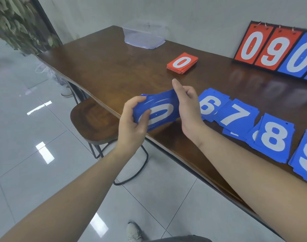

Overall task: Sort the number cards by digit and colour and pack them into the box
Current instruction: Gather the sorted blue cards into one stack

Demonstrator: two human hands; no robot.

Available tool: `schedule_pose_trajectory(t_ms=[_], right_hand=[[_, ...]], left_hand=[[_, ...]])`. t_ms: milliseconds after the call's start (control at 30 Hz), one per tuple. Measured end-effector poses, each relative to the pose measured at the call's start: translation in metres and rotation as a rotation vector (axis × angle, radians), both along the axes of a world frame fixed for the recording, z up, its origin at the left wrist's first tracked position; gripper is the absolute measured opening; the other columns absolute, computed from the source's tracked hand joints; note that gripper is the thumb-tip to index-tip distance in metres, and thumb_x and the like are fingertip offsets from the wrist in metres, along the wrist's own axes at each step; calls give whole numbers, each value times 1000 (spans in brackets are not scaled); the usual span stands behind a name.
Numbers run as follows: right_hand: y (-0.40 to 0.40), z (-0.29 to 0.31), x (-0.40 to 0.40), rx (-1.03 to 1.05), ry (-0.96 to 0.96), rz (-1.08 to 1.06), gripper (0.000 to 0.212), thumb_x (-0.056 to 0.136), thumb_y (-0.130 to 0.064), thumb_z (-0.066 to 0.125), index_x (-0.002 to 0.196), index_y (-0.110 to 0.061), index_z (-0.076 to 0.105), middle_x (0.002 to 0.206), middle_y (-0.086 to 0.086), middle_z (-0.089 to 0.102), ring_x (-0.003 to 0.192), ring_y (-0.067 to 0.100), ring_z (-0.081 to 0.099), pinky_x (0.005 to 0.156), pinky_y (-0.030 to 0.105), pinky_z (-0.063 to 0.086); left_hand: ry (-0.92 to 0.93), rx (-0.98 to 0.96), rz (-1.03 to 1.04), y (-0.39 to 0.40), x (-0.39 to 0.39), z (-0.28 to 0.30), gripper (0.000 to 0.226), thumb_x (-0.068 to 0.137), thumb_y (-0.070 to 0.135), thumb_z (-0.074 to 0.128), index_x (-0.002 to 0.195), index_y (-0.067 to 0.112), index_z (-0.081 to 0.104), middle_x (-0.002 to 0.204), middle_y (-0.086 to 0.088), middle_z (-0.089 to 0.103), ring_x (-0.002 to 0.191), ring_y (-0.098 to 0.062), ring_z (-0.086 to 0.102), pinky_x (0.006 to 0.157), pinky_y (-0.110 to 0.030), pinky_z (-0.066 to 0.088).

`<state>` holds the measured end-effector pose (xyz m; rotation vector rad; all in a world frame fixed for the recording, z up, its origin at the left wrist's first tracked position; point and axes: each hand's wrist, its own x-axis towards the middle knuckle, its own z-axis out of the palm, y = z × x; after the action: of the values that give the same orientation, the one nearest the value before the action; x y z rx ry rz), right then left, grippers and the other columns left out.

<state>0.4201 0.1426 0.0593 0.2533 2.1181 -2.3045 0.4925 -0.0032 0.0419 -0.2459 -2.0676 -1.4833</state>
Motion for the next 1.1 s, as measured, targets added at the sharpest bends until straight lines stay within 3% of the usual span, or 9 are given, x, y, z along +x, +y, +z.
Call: schedule_pose_trajectory(t_ms=[133, 200, 400, 600, 733, 833, 933, 1033, 1100], right_hand=[[9, -9, 2, 75, 12, -71, 26, 93, -51, 64, 92, -29, 49, 105, -3, 64, 102, 11, 64, 76, 27, 53], [13, -17, 2, 155, 49, -76, 18, 96, -41, 62, 96, -28, 49, 107, -4, 62, 106, 10, 61, 73, 24, 48], [7, -21, 7, 192, 37, 94, 28, 94, -53, 60, 101, -27, 53, 105, -9, 64, 98, 5, 62, 70, 20, 45], [4, -26, 8, 285, 78, 132, 17, 101, -39, 54, 95, -23, 54, 93, -11, 60, 89, 1, 57, 66, 17, 40], [-3, -29, 11, 260, 100, 152, 20, 101, -39, 56, 88, -24, 52, 91, -9, 64, 88, 2, 62, 61, 11, 44], [-4, -35, 13, 324, 114, 206, 28, 102, -40, 54, 82, -21, 49, 81, -10, 60, 77, -6, 61, 55, 8, 41], [-3, -31, 12, 322, 47, 221, 30, 105, -37, 46, 83, -16, 45, 71, -8, 49, 60, -9, 52, 51, 7, 36], [-4, -25, 10, 350, -22, 289, 37, 107, -44, 37, 95, -11, 49, 81, -3, 50, 79, 4, 55, 64, 19, 40], [1, -18, 11, 368, -49, 371, 49, 106, -54, 29, 126, -17, 55, 109, -7, 60, 106, 7, 58, 83, 19, 40]], left_hand=[[-91, -51, -97, -1, -3, -10, 57, 97, 16, 60, 128, 60, 40, 126, 39, 43, 131, 0, 47, 80, -13, 55], [-197, -37, -139, -6, -3, -18, 65, 93, 25, 59, 129, 73, 33, 130, 33, 43, 137, -9, 43, 82, -19, 58], [-233, -77, -115, -14, -4, -25, 60, 93, 25, 60, 136, 55, 31, 134, 13, 44, 131, -5, 48, 83, -21, 59], [-213, -205, -83, -33, -4, -27, 85, 97, 16, 60, 139, 73, 12, 134, 20, 34, 131, -4, 46, 80, -12, 55], [-157, -341, -68, -37, -2, -31, 41, 96, 27, 57, 135, 35, 45, 130, 21, 36, 128, 0, 42, 84, -9, 53], [-161, -265, -29, -42, 0, -32, 35, 94, 26, 59, 126, 31, 48, 130, 23, 35, 130, 1, 39, 83, -5, 49], [-245, -229, -51, -46, 2, -35, 38, 95, 28, 58, 131, 29, 48, 126, 26, 43, 128, 1, 46, 85, -16, 56], [-340, -130, -63, -43, 2, -34, 35, 98, 21, 58, 130, 30, 47, 116, 36, 50, 119, 4, 54, 82, -24, 60], [-345, -50, -31, -40, 0, -33, 32, 100, 15, 59, 126, 31, 50, 112, 36, 54, 116, 2, 59, 82, -31, 62]])
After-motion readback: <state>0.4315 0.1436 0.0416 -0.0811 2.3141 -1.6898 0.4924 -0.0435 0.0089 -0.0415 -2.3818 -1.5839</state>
